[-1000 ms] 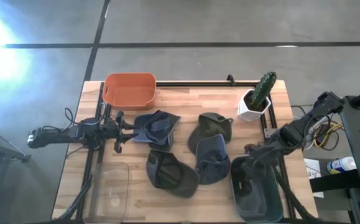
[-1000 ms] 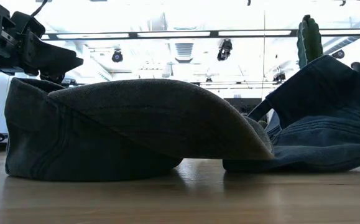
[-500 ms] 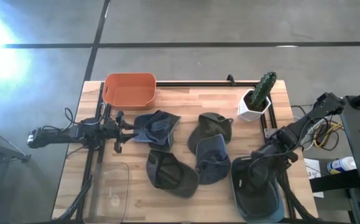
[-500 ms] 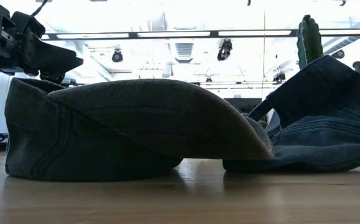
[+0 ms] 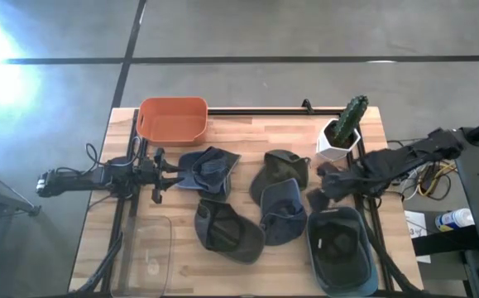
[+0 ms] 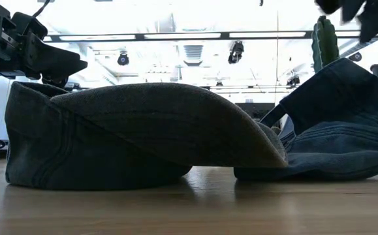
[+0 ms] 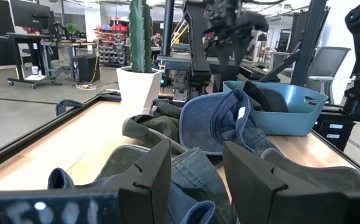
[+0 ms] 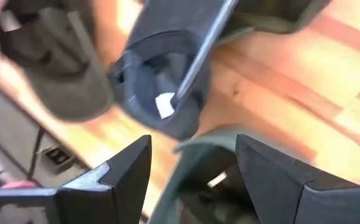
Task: Pick & Place hat
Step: Put the right blue cap into the transparent bin
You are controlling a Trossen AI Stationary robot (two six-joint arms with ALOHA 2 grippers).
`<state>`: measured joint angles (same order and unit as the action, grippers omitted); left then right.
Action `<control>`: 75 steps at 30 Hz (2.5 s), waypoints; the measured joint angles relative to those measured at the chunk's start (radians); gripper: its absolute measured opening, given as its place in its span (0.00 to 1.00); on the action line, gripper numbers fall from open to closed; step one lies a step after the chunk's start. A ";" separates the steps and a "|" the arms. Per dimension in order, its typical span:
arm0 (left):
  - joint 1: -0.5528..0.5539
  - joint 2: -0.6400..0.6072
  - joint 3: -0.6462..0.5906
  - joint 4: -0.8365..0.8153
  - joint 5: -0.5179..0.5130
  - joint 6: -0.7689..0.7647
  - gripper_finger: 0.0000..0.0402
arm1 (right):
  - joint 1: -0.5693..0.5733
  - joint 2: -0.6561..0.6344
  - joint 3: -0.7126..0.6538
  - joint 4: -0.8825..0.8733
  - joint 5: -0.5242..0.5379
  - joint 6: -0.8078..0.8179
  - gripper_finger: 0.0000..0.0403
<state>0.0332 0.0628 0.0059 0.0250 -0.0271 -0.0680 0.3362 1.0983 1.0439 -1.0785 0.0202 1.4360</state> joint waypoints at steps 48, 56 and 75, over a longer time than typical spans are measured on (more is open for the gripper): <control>0.000 0.000 0.000 0.001 -0.003 -0.001 0.35 | -0.194 0.227 0.137 0.331 0.224 -0.408 0.04; -0.002 0.003 0.000 0.151 -0.063 -0.782 0.35 | -0.227 0.374 0.302 0.327 0.281 -0.580 0.03; -0.005 0.055 0.095 0.242 -0.146 -1.011 0.35 | -0.370 0.609 0.647 0.329 0.076 -0.731 0.03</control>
<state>0.0280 0.1175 0.1013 0.2666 -0.1726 -1.0795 -0.0338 1.7072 1.6913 -0.7498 0.0958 0.7054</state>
